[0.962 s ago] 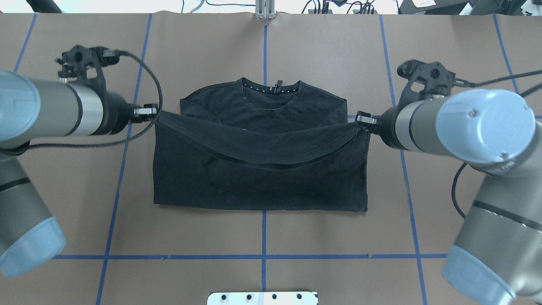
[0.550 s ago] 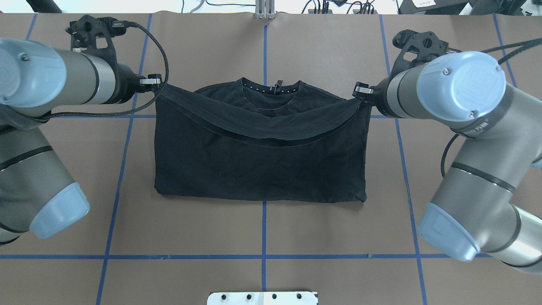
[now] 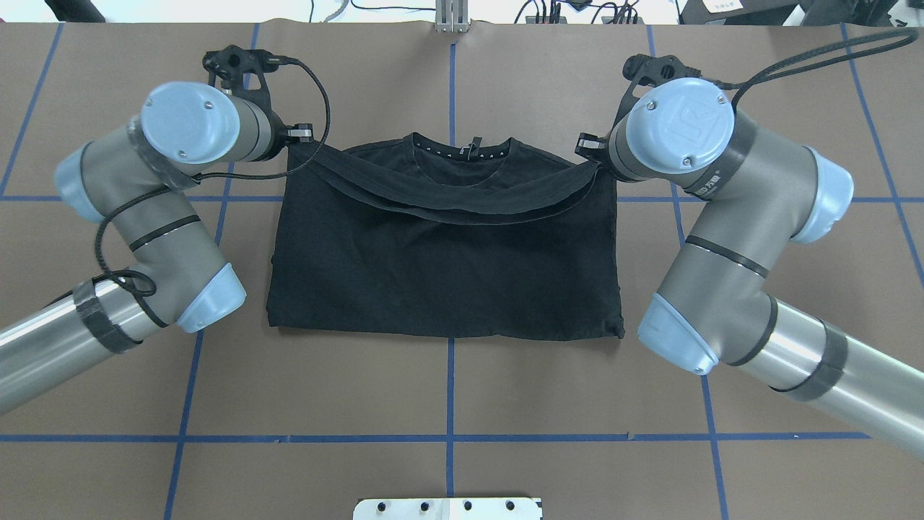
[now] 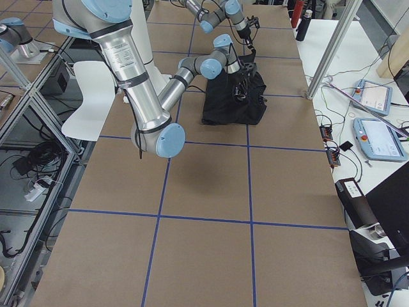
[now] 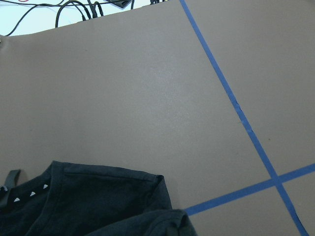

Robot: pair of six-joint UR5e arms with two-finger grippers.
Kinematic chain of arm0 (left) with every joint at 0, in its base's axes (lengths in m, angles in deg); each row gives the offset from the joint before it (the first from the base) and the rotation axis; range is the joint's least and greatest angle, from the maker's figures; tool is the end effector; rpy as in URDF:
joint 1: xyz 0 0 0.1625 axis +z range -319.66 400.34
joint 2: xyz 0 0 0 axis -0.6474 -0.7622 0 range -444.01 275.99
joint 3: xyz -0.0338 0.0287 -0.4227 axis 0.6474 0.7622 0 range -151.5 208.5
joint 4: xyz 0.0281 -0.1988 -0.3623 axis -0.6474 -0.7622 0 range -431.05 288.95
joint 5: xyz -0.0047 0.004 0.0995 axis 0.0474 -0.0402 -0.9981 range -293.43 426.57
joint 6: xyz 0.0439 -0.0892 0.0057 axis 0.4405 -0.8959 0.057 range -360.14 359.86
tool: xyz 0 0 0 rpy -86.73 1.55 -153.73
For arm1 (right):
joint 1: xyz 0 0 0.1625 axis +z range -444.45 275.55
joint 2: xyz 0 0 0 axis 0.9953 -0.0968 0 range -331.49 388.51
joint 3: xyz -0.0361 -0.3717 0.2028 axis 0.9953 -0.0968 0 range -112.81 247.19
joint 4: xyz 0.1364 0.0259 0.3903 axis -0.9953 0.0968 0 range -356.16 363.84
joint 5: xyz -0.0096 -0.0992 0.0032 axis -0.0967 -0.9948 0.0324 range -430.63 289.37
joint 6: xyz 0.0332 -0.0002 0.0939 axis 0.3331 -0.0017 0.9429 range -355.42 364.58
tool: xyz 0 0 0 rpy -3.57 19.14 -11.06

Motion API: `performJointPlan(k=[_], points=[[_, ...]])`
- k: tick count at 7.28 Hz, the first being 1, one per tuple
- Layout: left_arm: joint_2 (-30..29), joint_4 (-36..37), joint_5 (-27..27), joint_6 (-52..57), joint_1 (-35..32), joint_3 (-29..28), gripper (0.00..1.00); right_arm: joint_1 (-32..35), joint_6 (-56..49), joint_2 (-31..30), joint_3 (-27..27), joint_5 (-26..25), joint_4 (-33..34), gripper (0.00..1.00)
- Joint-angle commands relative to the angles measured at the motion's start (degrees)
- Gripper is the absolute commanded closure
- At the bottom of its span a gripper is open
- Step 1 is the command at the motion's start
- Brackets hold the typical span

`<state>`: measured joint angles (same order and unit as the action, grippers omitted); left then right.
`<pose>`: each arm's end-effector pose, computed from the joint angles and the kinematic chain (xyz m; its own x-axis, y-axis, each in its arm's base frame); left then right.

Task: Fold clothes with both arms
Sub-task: 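Lower the hem near the collar and open both grippers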

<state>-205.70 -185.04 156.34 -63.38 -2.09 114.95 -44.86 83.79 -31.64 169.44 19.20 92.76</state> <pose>0.4329 -0.5770 0.3216 0.7093 -0.0387 -0.7038 0.4007 0.8436 0.3575 -0.4107 -0.5131 0.2724 0.6717 0.3123 0.6718 -0.5222 0.8428 0.1303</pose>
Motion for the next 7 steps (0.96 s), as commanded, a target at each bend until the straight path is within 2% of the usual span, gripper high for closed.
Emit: performJointPlan(k=[1,7], points=[[-0.39,-4.31,-0.22,3.21,0.07,-4.54,1.0,0.06,-1.16,0.12,-6.52,-0.09,-6.37,1.0],[-0.48,-4.75,-0.13,3.39,0.07,-4.1,1.0,1.81,-3.71,-0.41,-6.88,0.0,-6.29,1.0]])
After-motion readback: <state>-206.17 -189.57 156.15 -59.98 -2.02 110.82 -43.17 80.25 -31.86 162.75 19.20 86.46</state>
